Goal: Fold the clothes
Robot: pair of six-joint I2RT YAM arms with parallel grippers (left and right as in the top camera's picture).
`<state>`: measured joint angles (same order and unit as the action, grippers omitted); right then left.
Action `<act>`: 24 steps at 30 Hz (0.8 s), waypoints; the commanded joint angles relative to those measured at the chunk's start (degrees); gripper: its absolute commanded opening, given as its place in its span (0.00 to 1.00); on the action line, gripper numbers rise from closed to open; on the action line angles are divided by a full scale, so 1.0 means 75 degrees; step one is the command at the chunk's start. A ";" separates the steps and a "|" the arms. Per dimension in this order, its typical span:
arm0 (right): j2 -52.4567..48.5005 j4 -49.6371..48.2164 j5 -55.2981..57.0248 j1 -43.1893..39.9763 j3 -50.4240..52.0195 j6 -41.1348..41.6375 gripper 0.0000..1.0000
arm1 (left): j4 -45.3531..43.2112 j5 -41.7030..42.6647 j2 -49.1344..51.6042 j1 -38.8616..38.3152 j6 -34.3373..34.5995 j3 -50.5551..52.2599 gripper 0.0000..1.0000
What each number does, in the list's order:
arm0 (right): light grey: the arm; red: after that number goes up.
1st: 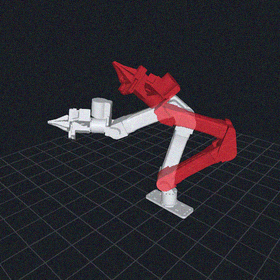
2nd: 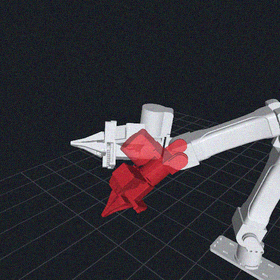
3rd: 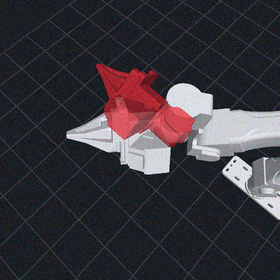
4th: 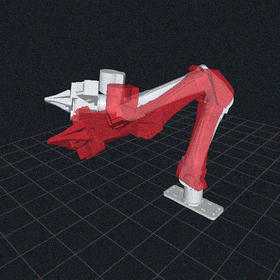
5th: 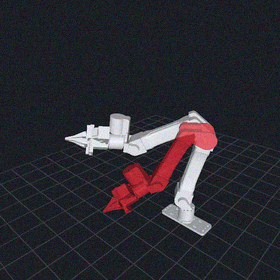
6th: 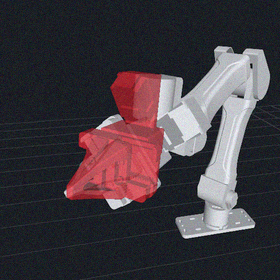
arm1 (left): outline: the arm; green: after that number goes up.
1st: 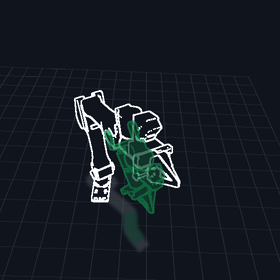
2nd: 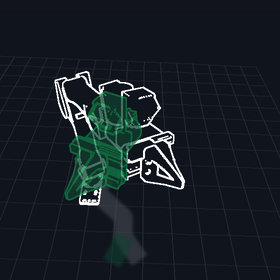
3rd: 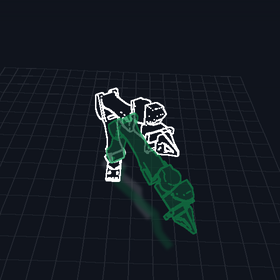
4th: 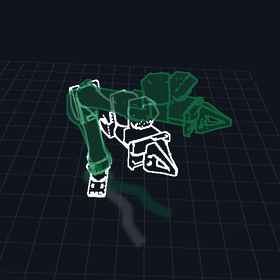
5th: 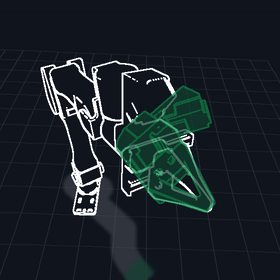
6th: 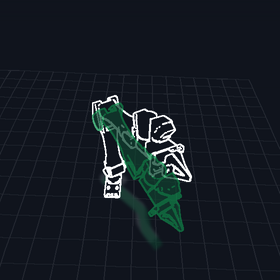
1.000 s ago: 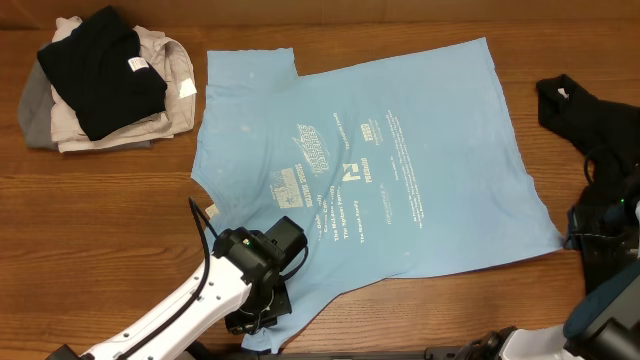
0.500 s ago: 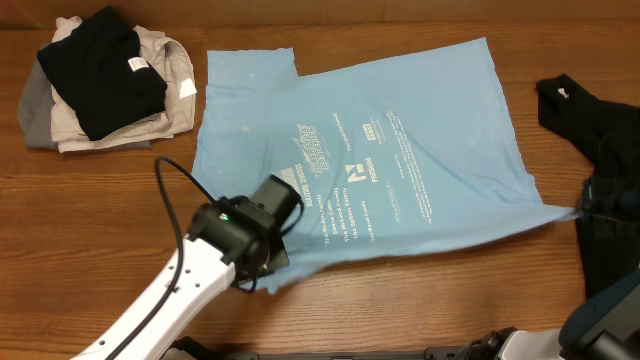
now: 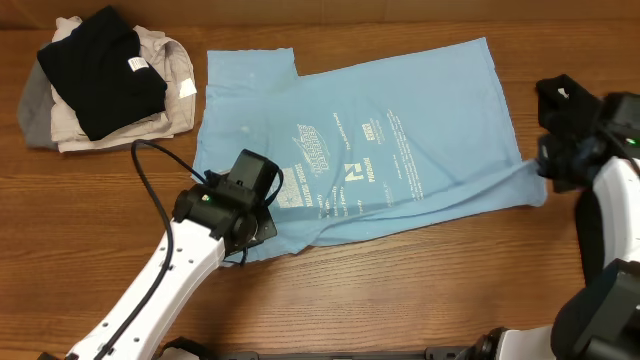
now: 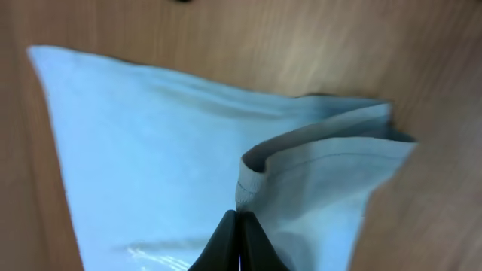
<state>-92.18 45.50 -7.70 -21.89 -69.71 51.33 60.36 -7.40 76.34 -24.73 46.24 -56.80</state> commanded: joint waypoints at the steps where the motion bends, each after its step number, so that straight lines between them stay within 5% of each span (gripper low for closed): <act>1: 0.0201 -0.0303 0.0664 0.0230 -0.0216 0.0358 0.04 | -0.0052 -0.0685 0.0265 0.0061 -0.0154 -0.0149 0.04; 24: -0.0938 -0.1749 0.0796 0.0245 -0.0216 0.0702 0.04 | -0.1061 -0.1297 0.1157 0.0688 -0.0420 -0.0146 0.05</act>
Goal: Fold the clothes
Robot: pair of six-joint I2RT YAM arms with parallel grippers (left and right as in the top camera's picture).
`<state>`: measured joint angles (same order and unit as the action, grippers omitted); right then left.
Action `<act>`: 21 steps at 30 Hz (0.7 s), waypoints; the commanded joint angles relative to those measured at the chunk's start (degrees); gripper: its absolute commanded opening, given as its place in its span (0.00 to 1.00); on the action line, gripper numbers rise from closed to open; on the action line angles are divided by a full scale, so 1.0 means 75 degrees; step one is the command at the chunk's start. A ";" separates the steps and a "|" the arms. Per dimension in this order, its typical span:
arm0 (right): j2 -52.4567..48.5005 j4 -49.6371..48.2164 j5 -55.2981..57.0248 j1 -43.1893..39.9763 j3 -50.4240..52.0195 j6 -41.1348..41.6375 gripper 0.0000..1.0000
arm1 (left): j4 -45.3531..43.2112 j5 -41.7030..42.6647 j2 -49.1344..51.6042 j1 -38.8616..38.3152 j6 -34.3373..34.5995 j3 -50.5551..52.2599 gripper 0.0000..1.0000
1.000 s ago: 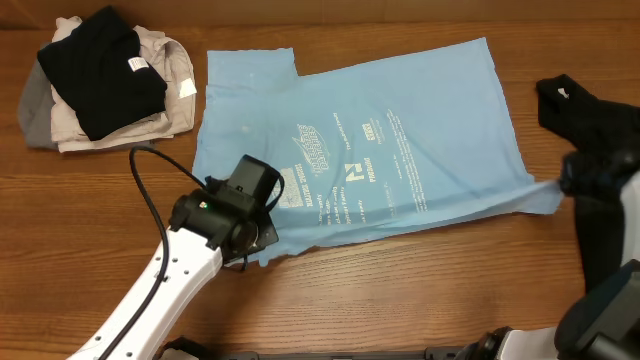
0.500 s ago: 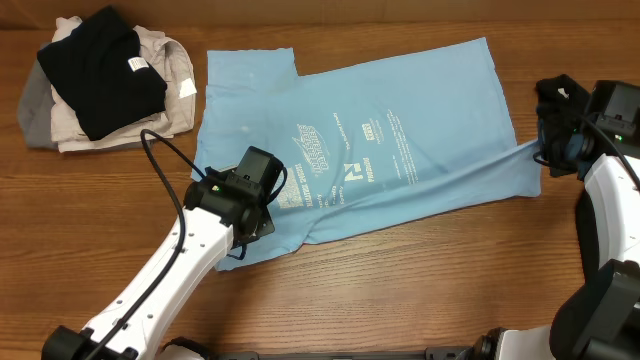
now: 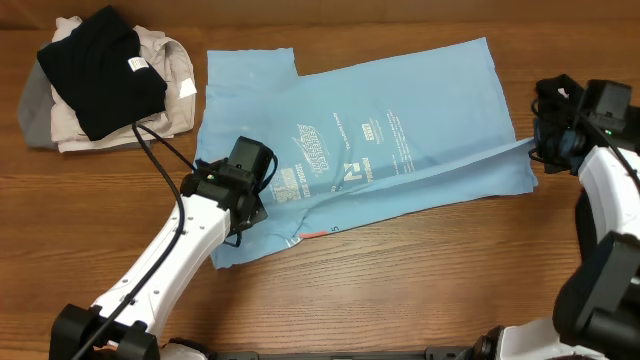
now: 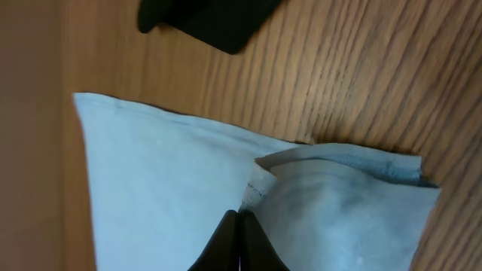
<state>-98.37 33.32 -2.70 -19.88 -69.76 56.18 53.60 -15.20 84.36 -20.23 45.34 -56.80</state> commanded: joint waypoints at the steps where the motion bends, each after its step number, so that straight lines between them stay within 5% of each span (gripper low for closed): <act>1: -0.0140 -0.0172 0.0131 -0.0012 -0.0210 0.0052 0.04 | -0.0283 -0.0256 0.0087 0.0102 -0.0312 -0.0146 0.06; 21: -0.0618 -0.1067 0.0772 0.0857 -0.0210 -0.0017 0.04 | -0.0991 -0.0886 0.0096 0.0111 -0.0481 -0.0146 0.10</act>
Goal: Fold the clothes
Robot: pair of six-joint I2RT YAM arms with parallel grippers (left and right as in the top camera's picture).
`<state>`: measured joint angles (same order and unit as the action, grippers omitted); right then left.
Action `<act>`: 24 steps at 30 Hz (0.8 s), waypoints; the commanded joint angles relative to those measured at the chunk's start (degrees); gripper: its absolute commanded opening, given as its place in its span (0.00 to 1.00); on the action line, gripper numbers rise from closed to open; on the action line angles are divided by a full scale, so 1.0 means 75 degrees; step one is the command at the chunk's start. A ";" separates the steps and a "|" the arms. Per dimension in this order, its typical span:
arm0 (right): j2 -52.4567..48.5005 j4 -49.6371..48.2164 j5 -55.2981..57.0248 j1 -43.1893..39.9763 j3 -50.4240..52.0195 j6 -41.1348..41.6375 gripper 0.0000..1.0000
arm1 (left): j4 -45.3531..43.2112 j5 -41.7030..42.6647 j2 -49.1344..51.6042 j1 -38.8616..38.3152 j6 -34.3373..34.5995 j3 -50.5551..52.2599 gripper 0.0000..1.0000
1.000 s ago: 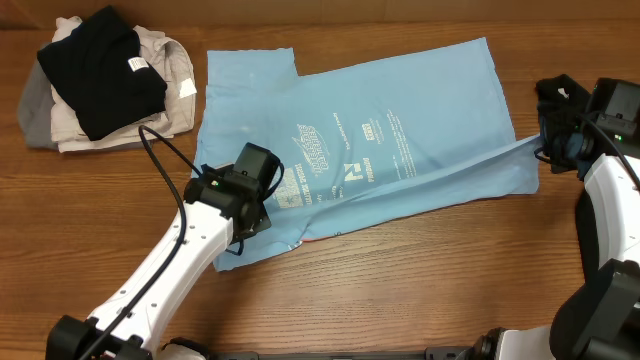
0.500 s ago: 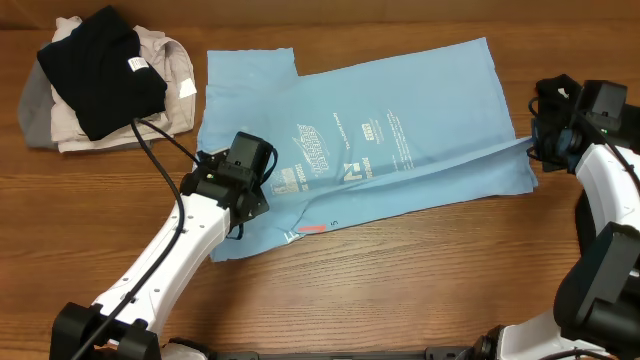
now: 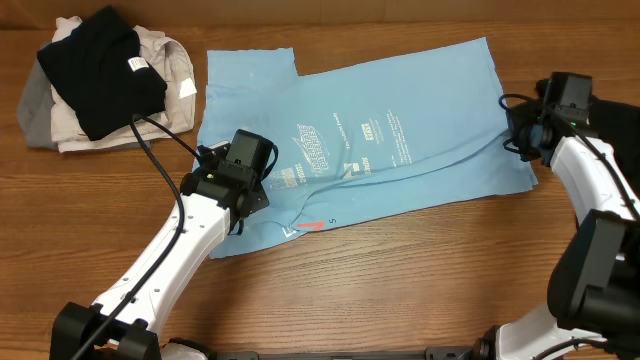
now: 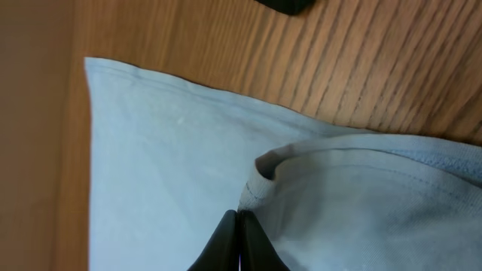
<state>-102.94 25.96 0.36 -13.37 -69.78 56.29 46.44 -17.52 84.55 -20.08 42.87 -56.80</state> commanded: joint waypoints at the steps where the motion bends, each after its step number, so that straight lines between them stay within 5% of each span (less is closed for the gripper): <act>1: -0.0009 -0.0122 0.0379 -0.0012 -0.0207 -0.0125 0.05 | -0.0035 -0.0699 0.0070 0.0093 -0.0149 -0.0146 0.10; 3: -0.0009 -0.0111 0.0376 -0.0023 -0.0207 -0.0192 0.15 | -0.0058 -0.0833 0.0070 0.0131 -0.0149 -0.0146 0.18; 5: -0.0009 -0.0108 0.0373 -0.0026 -0.0207 -0.0379 0.43 | -0.0085 -0.0836 0.0070 0.0221 -0.0149 -0.0146 0.30; 6: -0.0009 -0.0105 0.0367 -0.0026 -0.0207 -0.0490 0.63 | -0.0079 -0.0831 0.0070 0.0280 -0.0152 -0.0146 0.44; 8: -0.0006 -0.0082 0.0344 -0.0026 -0.0236 -0.0743 0.91 | -0.0023 -0.0857 0.0070 0.0382 -0.0154 -0.0146 0.95; 10: -0.0006 0.0192 0.0376 -0.0035 -0.0440 -0.1072 0.98 | 0.0015 -0.0863 0.0067 0.0490 -0.0248 -0.0169 1.00; 18: 0.0009 0.3002 0.0624 -0.0291 -0.2541 -0.2052 0.98 | 0.1288 -0.0064 0.0047 0.0624 -0.0507 -0.1087 1.00; 20: 0.0009 0.3450 0.0498 -0.0318 -0.2707 -0.2518 0.77 | 0.1472 0.0685 0.0055 0.0624 -0.0554 -0.1099 0.93; 24: -0.0096 0.4100 0.0391 -0.0321 -0.2690 -0.2774 0.36 | 0.1947 0.1746 0.0210 0.0624 -0.0545 -0.0970 0.52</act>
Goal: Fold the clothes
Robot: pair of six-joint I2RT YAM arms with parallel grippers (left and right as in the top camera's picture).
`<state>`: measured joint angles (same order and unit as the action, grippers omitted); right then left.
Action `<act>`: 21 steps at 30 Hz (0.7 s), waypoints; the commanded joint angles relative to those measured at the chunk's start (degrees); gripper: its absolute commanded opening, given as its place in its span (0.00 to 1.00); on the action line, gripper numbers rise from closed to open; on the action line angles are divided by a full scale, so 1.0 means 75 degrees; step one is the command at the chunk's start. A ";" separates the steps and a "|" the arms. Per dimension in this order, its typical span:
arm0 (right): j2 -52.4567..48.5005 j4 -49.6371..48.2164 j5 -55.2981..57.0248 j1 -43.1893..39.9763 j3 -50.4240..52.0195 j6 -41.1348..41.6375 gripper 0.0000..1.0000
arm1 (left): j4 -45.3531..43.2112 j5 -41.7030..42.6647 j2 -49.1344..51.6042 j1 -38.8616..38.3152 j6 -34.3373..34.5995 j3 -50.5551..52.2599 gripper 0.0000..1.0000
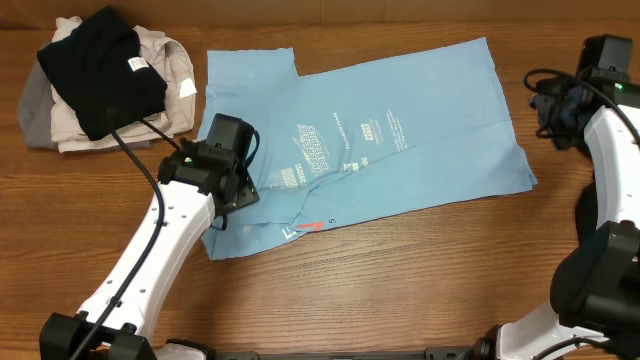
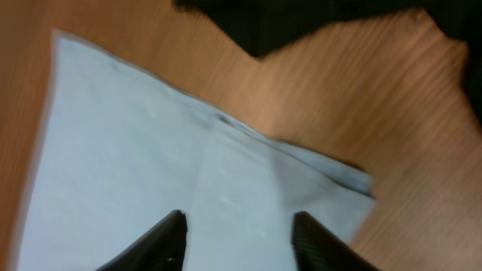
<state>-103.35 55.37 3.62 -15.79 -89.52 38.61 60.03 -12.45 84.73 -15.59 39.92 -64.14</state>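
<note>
A light blue T-shirt (image 1: 380,130) with white print lies spread on the wooden table (image 1: 400,280), its near edge folded up over itself. My left gripper (image 1: 238,190) sits on the shirt's near-left part, its fingers hidden under the wrist. My right gripper (image 1: 553,112) is beside the shirt's right edge, off the cloth. In the right wrist view, the right gripper (image 2: 237,233) stands open over the shirt (image 2: 135,165), with nothing between its fingers (image 2: 169,229).
A pile of other clothes (image 1: 100,80), black on beige and grey, lies at the far left corner. The left arm's black cable (image 1: 140,150) loops between that pile and the shirt.
My right gripper has opened and let go of the shirt's folded edge. It now sits farther back and to the right, off the cloth. The left gripper has shifted a little left.
At first both grippers held the shirt's near edge, the right one shut on the near right corner. At each later moment that edge lay farther over the shirt, forming a fold. Now the right side lies flat and released.
</note>
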 commanded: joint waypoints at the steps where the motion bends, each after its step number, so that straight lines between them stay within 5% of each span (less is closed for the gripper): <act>1: -0.0064 0.0242 -0.0114 0.0012 -0.0058 -0.0423 0.27 | 0.0160 0.1265 0.0239 0.0026 -0.0154 0.0079 0.40; 4: -0.0192 0.0265 -0.0629 0.0020 -0.0052 -0.0833 0.04 | 0.0047 0.1507 0.0417 0.0026 -0.0117 0.0344 0.05; 21: -0.1757 0.0262 -0.1323 0.0090 -0.0017 -0.1839 0.04 | -0.0533 0.2072 0.2139 0.0029 0.0050 0.0527 0.04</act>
<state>-115.44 57.49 -5.41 -15.59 -89.45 26.02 55.77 1.58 99.61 -15.59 39.22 -60.62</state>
